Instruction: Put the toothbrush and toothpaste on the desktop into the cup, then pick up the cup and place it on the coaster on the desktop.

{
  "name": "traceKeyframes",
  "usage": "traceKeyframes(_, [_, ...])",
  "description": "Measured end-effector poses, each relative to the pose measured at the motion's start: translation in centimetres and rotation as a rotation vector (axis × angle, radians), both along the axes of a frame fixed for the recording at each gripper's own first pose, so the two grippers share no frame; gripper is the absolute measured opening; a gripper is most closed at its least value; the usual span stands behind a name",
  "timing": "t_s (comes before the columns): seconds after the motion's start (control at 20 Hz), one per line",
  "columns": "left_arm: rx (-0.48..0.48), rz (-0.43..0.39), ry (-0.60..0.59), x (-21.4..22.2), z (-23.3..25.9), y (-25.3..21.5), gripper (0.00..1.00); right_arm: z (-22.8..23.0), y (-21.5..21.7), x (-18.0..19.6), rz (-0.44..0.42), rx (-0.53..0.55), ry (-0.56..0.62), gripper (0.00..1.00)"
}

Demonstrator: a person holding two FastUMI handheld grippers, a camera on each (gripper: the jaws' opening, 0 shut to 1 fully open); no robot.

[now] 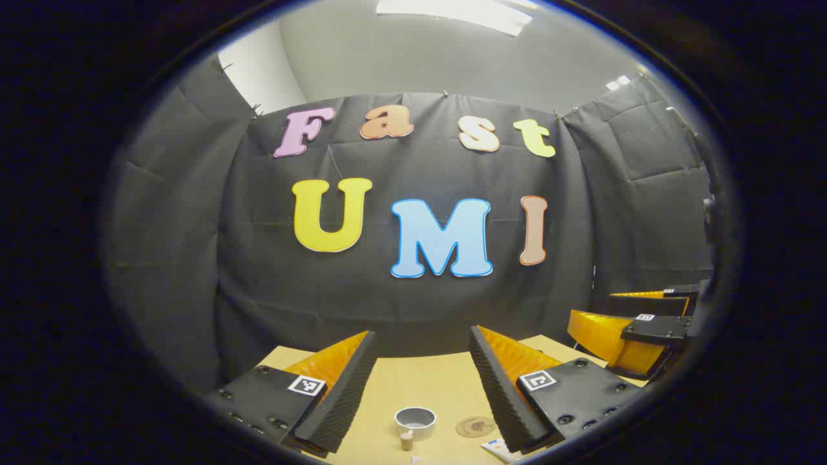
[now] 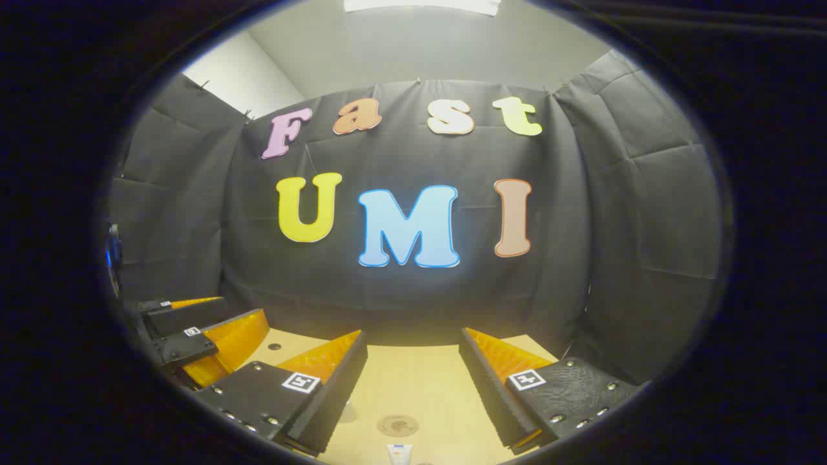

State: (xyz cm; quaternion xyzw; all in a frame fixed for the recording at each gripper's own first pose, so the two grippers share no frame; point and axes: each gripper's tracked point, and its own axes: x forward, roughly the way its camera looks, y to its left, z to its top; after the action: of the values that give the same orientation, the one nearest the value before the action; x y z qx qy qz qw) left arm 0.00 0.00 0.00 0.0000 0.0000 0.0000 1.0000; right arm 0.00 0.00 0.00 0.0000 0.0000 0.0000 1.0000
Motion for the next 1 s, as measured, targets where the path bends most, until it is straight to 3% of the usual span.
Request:
traceKeyframes(0.25, [0.009,0.017,0.073,0.6,-1.7,0.1,1.00,-2.0,0.4,0.7,0.027,0.040,0.088,0.90])
traceKeyframes(0.85, [-0.016,0.005,0.116,0.8,-2.3,-0.3,1.00,-3.9,0.7,-0.3,0.060,0.045,0.160,0.90])
traceKeyframes(0.9, [-0.020,0.002,0.123,0.7,-2.6,-0.5,0.84,-4.1,0.7,-0.2,0.058,0.045,0.171,0.90])
traceKeyframes(0.95, [-0.024,-0.002,0.130,0.9,-3.1,-0.8,1.00,-4.2,0.8,-0.2,0.059,0.047,0.179,0.90])
traceKeyframes(1.0, [-0.027,-0.005,0.138,0.7,-3.4,-0.9,1.00,-4.4,0.8,-0.2,0.060,0.050,0.187,0.90])
